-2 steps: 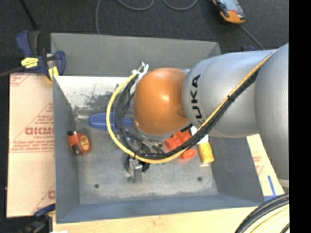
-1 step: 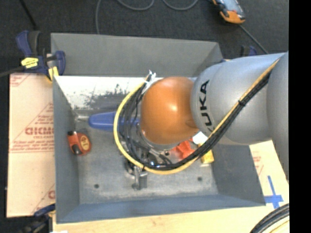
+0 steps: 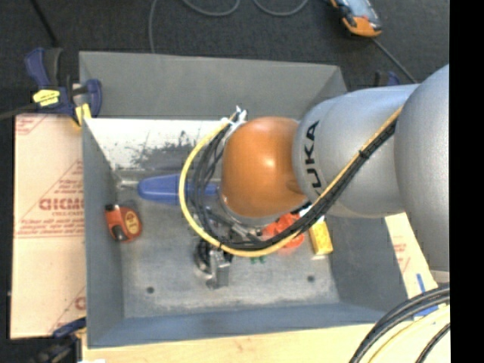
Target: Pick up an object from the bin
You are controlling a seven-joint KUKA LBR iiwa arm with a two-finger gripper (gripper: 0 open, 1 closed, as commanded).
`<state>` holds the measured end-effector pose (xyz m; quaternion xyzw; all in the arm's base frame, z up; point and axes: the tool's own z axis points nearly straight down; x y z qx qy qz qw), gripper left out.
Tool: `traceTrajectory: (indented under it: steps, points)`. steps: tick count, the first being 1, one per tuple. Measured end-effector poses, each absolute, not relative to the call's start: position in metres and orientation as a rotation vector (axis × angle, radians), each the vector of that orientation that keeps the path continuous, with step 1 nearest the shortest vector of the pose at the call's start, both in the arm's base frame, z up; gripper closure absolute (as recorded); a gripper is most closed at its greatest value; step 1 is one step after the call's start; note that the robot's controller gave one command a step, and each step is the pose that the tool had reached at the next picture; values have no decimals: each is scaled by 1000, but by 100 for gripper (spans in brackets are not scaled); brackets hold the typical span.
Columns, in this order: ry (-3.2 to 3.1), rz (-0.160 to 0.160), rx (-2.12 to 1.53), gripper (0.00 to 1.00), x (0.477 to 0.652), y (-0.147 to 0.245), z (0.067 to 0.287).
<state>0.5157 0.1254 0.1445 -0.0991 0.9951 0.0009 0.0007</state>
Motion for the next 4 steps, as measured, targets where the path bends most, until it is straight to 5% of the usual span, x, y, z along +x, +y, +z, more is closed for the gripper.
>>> traceTrajectory:
  steps: [1,2,3,4]
  points:
    - [3135,2,-174,0,554,108,148]
    - [3130,2,-129,0,555,86,136]
    - [3138,2,48,0,562,80,101]
    - [3127,3,-225,100,554,71,87]
